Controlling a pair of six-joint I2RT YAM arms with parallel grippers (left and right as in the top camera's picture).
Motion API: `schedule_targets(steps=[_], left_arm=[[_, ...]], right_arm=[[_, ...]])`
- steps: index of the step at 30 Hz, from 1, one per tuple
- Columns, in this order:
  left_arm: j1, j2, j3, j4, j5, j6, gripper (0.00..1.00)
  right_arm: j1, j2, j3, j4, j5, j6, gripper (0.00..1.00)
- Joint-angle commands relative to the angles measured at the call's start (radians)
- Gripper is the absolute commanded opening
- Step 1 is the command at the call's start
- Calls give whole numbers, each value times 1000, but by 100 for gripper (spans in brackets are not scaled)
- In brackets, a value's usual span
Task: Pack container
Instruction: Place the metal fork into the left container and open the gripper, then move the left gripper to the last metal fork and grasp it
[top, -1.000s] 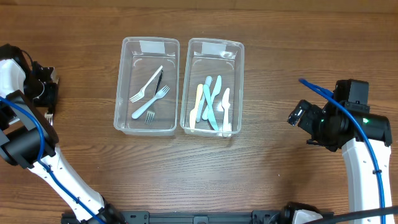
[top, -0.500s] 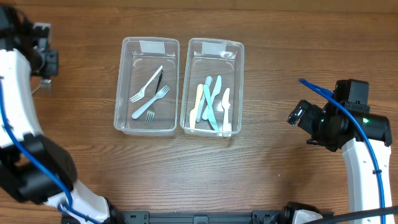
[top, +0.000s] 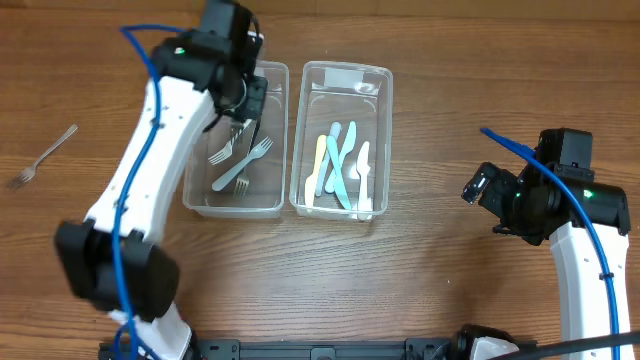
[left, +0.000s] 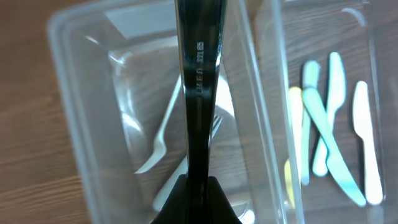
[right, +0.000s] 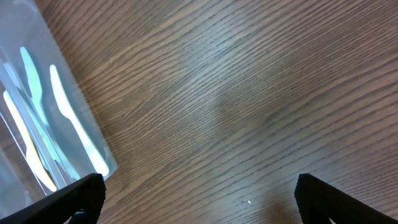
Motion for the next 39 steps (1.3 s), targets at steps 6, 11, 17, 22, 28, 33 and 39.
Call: schedule_targets(steps=[6,11,17,22,28,33,39], left_arm=[[3,277,-2,-6,16,-56,4],[3,245,0,-18,14,23,54],[85,-23,2,-41,-114,106,100],[427,-302,2,-21,-128,367,100],[845,-242,1,43,217,579,100],[935,-43,1,115,227,655,100],[939,181,1,137,232,923,100]], right_arm=[[5,1,4,-7,-10,-4,100],[6,1,4,-7,-10,-5,100],[5,1,4,-5,-10,-5,100],[5,1,4,-3,-10,-5,100],[5,1,4,0,-9,-8,100],[5,1,4,0,-9,-8,100],[5,1,4,0,2,-8,100]])
